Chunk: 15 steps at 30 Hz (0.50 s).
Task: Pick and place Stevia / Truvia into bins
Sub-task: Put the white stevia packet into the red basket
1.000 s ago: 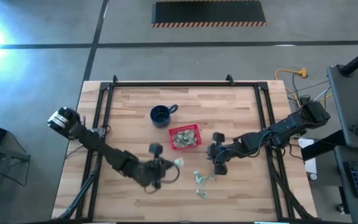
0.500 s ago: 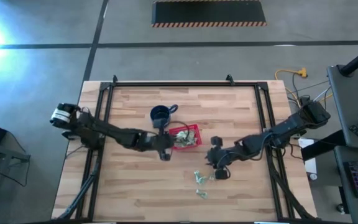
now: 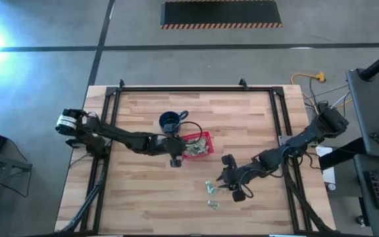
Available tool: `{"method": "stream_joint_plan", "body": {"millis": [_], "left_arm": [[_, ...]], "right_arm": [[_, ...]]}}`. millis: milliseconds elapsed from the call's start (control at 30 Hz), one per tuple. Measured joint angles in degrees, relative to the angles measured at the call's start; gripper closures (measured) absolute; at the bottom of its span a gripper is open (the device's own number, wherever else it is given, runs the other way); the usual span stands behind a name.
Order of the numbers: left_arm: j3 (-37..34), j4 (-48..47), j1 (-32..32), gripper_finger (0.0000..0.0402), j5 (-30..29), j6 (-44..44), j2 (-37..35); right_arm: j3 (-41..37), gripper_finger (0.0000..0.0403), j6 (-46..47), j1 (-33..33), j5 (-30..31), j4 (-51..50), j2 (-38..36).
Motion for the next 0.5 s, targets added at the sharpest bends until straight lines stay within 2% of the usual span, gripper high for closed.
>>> {"method": "stream_joint_plan", "body": {"millis": [233,500], "left_arm": [[0.0,-1.0,-0.4,0.0260,0.3,-2.5,-0.2],[0.0,-3.9,-2.8,0.0248,1.5,-6.5,-0.2]], "right_arm": [[-0.3,0.0279,-2.7,0.7,-0.2,5.8,7.4],[0.6,0.0280,-2.8,0.7,-0.6,6.2,11.3]]}}
